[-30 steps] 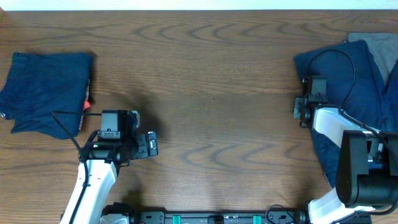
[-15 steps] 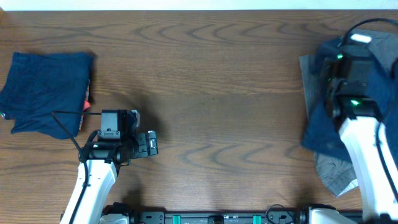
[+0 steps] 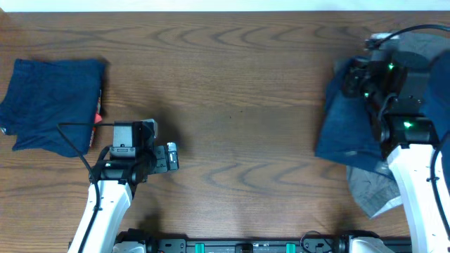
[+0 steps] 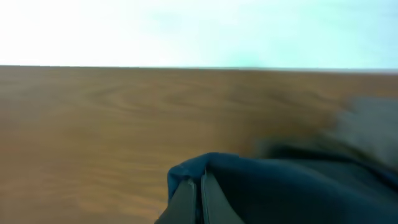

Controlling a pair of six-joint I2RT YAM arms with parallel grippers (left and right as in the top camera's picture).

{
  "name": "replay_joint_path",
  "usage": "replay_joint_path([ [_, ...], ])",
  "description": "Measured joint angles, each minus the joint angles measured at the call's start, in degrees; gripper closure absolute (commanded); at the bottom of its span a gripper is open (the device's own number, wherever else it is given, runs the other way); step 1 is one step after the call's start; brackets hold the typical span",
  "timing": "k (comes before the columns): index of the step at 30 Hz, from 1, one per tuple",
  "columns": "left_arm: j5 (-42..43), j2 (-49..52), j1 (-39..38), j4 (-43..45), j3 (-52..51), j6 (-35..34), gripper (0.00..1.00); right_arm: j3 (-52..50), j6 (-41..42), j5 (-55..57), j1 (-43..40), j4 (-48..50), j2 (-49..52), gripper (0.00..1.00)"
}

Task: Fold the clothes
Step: 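Drag the dark blue shorts leftward to the table center with the right gripper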

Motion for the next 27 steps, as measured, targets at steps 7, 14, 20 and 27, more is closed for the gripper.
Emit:
replay_joint_path([
  [7,0.1,0.0,0.0,2.8,0.0,-1.4,0.02,0.0,1.6,-9.4,9.8,8.2,0.4,0.97],
  [14,0.1,0.0,0.0,4.1,0.0,-1.6,0.02,0.0,2.7,-7.4,16.7,9.6,8.1,0.92],
  [20,0.2,0.0,0.0,5.6,0.0,-6.1,0.02,0.0,6.7,-6.7,18.8,15.1,17.1,0.28],
  [27,2.6,0.0,0.0,5.4,0.0,-18.7,0.02,0.1,8.1,-3.9,18.1,11.9,17.9,0.01],
])
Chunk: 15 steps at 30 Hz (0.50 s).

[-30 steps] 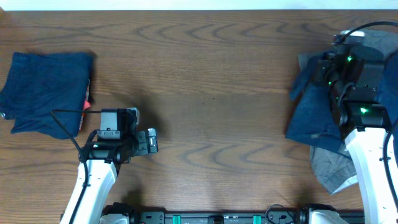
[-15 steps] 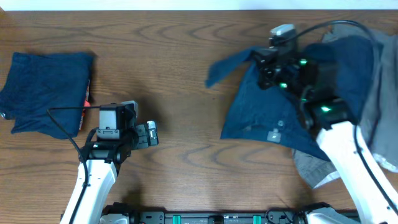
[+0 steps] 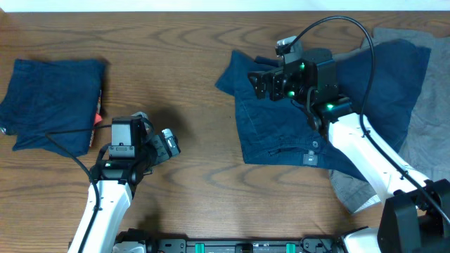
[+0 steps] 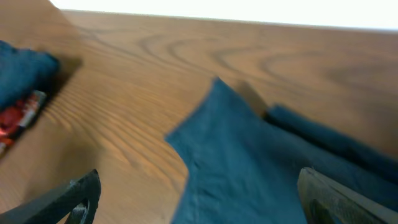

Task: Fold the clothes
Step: 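Drag the dark blue shorts leftward to the table center with the right gripper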

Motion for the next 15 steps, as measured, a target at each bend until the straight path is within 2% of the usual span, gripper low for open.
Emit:
replay_joint_path([
  [7,6.0,1.0,-2.6,0.0,0.0,-5.1,0.02,0.0,1.6,11.5,-5.7,-17.2,-3.3,0.01],
  [11,7.3,4.1,-7.8,1.7,0.0,-7.9,0.02,0.0,3.2,18.8,-9.7,-24.9,-4.8,0.01],
  [15,8.1,8.7,-14.3,7.3,-0.1,-10.9,0.02,0.0,3.9,22.6,-13.4,-28.9,-5.0,0.01],
])
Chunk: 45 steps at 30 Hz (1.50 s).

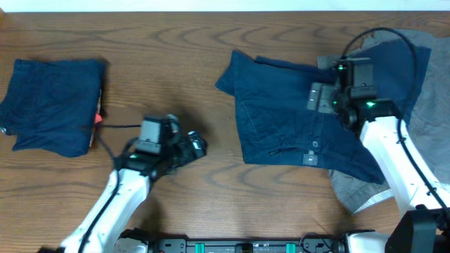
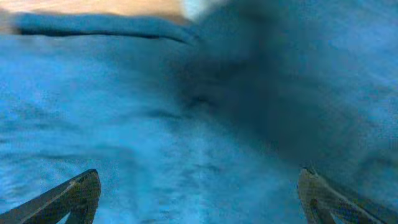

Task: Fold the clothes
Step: 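Drag the dark blue shorts leftward to the table center with the right gripper, then grasp the shorts' left edge with the left gripper and pull it leftward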

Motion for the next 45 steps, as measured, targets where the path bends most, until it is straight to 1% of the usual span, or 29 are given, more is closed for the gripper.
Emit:
replay_joint_path([
  [6,0.3,8.9,-10.2,12.8,-0.1,-5.1,0.02,0.0,0.3,1.6,-3.3,-4.5,0.0,0.01],
  [13,0.4,18.4,-18.6,30.6,-0.2,-11.6,0.01,0.0,0.5,2.3,-6.0,-6.8,0.0,0.01],
  [15,0.4,20.4,-20.5,35.4,-0.1,-12.7,0.07,0.0,0.6,2.4,-6.0,-7.1,0.0,0.01],
  [16,0.4,21.3,-21.4,37.4,-0.1,-13.2,0.11,0.0,0.5,2.4,-6.0,-7.2,0.0,0.01],
  [17,0.4,22.3,-22.1,39.2,-0.1,-13.6,0.19,0.0,0.6,2.4,-6.0,-7.3,0.0,0.01],
  [18,0.4,23.2,-22.8,40.9,-0.1,-14.0,0.34,0.0,0.5,2.4,-6.0,-7.4,0.0,0.01],
  [19,0.3,24.1,-23.4,42.1,-0.1,-14.3,0.52,0.0,0.5,2.4,-6.0,-7.5,0.0,0.01],
  [21,0.4,25.6,-24.3,42.7,-0.1,-14.3,0.80,0.0,0.5,2.4,-6.0,-7.6,0.0,0.01],
  [22,0.4,26.1,-24.6,42.6,-0.1,-14.3,0.94,0.0,0.5,2.4,-6.0,-7.6,0.0,0.01],
  [26,0.9,26.0,-24.2,39.8,-0.1,-13.9,0.94,0.0,0.6,2.4,-6.0,-7.8,0.0,0.01],
  [29,3.4,23.0,-20.9,31.5,0.1,-12.5,0.94,0.0,0.6,2.4,-6.1,-8.1,0.0,0.01],
  [31,6.4,18.5,-16.2,22.1,0.6,-10.7,0.94,0.0,0.6,2.7,-6.1,-8.2,0.0,0.01],
  [32,7.4,16.9,-14.5,19.3,0.8,-10.0,0.94,0.0,0.6,2.8,-6.2,-8.2,0.0,0.01],
  [34,10.4,11.6,-8.5,12.6,2.7,-8.3,0.94,0.0,0.6,2.9,-6.4,-8.2,0.0,0.01],
  [36,13.4,6.6,-1.4,9.4,7.2,-6.8,0.94,0.0,0.6,2.9,-7.1,-8.1,0.0,0.01],
  [40,15.9,0.3,7.4,9.3,16.6,-3.7,0.94,0.0,0.6,3.0,-7.6,-8.2,0.0,0.01],
  [43,17.4,-2.9,10.8,6.2,20.2,-1.6,0.94,0.0,0.3,1.8,-7.6,-9.2,0.0,0.01],
  [45,18.2,-3.9,11.2,-0.1,20.8,0.8,0.94,0.0,-0.8,0.7,-7.6,-10.2,0.0,0.01],
])
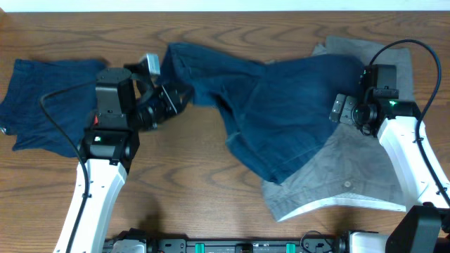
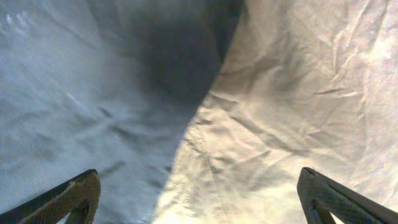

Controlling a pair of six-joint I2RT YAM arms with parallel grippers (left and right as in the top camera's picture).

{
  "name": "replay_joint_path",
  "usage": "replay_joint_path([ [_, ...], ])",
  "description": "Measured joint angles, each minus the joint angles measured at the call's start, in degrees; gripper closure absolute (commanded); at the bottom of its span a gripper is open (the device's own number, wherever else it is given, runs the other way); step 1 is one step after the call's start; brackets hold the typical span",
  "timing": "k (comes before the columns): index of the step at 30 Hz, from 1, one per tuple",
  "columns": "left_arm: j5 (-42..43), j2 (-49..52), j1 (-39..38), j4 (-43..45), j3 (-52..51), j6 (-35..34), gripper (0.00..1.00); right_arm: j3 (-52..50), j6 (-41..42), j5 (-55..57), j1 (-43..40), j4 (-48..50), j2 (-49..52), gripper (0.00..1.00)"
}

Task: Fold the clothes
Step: 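Grasp the shorts' left edge with the left gripper and pull it leftward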

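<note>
Dark blue jeans (image 1: 281, 105) lie spread and rumpled across the table's middle and right, one end stretched out to the left. My left gripper (image 1: 172, 98) sits at that left end and appears shut on the fabric edge. A grey garment (image 1: 344, 176) lies under the jeans at the right. My right gripper (image 1: 342, 110) hovers open above the line where blue meets grey. In the right wrist view its fingers (image 2: 74, 193) stand wide apart, with blue cloth (image 2: 81, 93) to the left and the grey cloth (image 2: 298, 93) to the right. Nothing is between them.
A folded dark blue garment (image 1: 49, 105) rests at the far left of the wooden table (image 1: 176, 183). The left arm's cable loops over its near edge. The table's back edge runs along the top of the overhead view.
My left gripper went from the table's middle front to the jeans' left end. The jeans now stretch further left and lie more rumpled. My right gripper moved slightly right, still open, now over the blue-grey border.
First my right gripper was shut on the bunched jeans at the far right. Then the jeans lay spread at centre right, the right gripper open over them. The left arm then stood nearer the middle. Now it holds the jeans' left end, drawn leftward.
</note>
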Motion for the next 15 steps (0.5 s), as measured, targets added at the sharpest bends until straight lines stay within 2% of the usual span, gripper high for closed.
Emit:
replay_joint_path([
  [4,-3.4,1.2,0.3,-12.3,-1.0,6.2,0.94,0.0,-2.4,-1.7,0.0,-2.8,0.0,0.22],
  [6,-7.5,1.5,1.5,-14.5,-1.5,8.4,0.94,-0.3,-3.0,-2.2,0.0,-3.6,0.0,0.41],
  [7,-9.7,1.4,2.4,-14.8,-1.5,9.3,0.94,-0.6,-3.2,-2.5,0.0,-3.6,0.0,0.46],
  [12,-18.8,-0.1,9.3,-12.7,-1.6,11.4,0.94,-4.3,-3.5,-5.9,0.0,-3.7,0.0,0.55],
  [15,-21.8,-0.7,13.5,-10.3,-1.6,11.8,0.94,-8.1,-4.3,-10.9,0.0,-3.3,0.0,0.56],
])
